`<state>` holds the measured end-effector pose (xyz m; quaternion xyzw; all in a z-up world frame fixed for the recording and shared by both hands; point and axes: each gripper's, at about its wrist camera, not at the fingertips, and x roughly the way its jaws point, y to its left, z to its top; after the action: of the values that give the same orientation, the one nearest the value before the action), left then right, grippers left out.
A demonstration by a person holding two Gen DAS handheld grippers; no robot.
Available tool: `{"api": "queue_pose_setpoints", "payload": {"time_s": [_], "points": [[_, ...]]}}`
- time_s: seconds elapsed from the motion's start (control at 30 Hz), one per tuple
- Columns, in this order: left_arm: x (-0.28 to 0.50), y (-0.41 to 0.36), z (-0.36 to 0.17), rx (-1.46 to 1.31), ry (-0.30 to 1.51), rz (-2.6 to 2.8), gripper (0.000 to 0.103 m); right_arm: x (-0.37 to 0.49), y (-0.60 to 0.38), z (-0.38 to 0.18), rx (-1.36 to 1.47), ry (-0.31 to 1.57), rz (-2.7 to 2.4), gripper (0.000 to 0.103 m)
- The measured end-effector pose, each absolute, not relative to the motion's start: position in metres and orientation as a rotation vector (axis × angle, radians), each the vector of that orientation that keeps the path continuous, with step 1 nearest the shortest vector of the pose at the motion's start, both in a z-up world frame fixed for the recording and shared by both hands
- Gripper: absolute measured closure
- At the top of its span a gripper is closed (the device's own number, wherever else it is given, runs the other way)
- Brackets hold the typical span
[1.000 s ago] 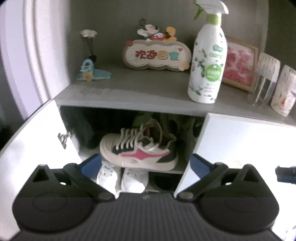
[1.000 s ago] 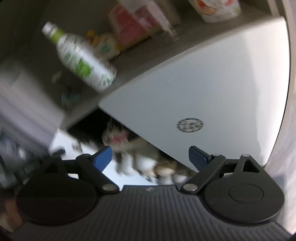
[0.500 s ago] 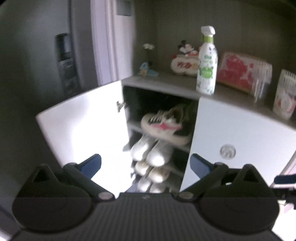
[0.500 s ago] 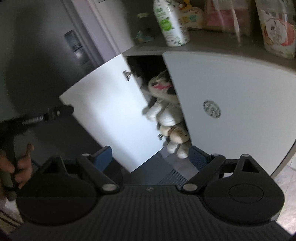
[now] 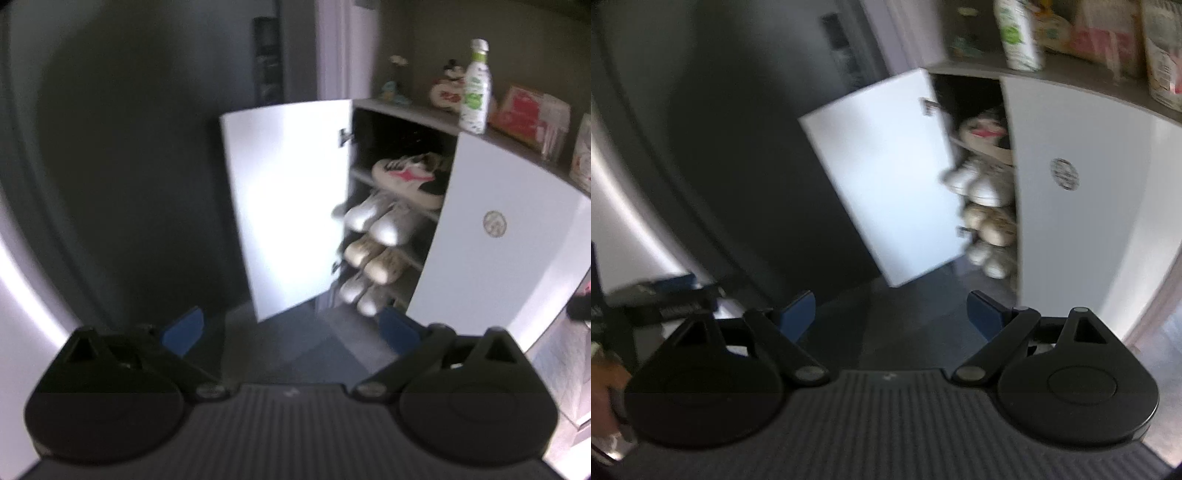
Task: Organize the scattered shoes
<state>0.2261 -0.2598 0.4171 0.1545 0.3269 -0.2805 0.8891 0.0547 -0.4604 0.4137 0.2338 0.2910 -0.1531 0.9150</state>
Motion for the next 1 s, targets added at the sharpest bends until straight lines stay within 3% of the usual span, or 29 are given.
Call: {"api": "queue_pose_setpoints", "payload": {"time_s": [0.3, 0.5, 0.73, 1.0], "points": [[0.114, -0.229, 0.395, 0.35, 0.683, -0.308, 0.0, 0.023, -0.47, 0.357, 0.434, 0.648, -0.154, 0.012], [0.102, -0.214, 0.351, 0.365, 0.699, -0.431, 0.0, -0.001, -0.452, 0.333, 0.394, 0.645, -0.208, 0.012], [0.141, -0.165, 0.23, 0.349, 0.525, -0.508, 0.0, -0.006, -0.397, 0.206, 0.34, 0.616, -0.27, 0.012], [0.142, -0.111, 0.055, 0.233, 0.542, -0.393, 0.0, 0.006, -0.356, 0.053, 0.374, 0.526, -0.262, 0.012]]}}
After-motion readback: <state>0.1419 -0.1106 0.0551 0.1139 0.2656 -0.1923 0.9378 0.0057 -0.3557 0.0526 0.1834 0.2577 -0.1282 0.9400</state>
